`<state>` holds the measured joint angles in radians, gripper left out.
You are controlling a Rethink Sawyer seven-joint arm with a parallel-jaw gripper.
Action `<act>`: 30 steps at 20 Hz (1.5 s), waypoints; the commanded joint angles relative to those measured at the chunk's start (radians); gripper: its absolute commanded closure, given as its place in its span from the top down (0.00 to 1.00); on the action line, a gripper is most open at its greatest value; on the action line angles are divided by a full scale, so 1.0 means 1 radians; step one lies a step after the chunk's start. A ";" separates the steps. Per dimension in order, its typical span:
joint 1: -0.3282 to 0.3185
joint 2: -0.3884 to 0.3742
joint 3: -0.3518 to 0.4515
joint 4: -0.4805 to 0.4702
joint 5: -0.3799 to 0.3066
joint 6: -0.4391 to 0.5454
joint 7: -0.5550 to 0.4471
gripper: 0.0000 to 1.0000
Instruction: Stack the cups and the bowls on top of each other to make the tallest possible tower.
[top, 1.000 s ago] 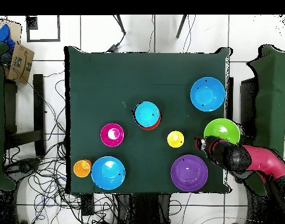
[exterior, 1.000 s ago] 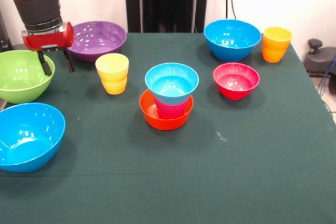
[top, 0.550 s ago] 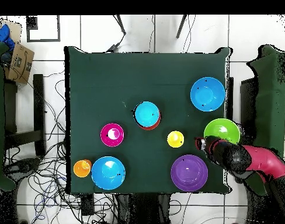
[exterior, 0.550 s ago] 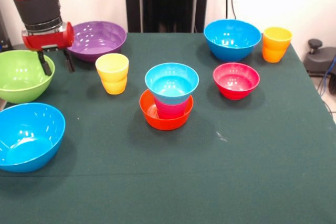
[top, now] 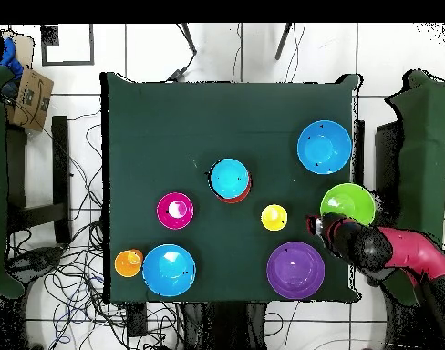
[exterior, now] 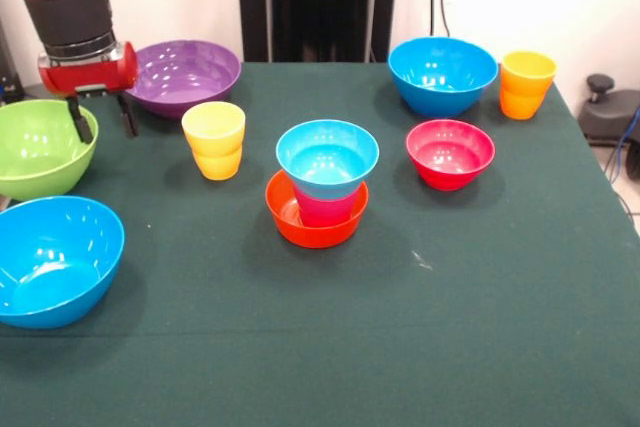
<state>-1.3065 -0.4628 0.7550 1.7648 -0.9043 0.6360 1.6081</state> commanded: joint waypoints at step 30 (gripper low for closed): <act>-0.044 0.069 0.022 -0.035 -0.106 -0.003 -0.360 1.00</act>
<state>-1.3775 -0.4308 0.7553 1.7644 -0.9058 0.6360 1.6078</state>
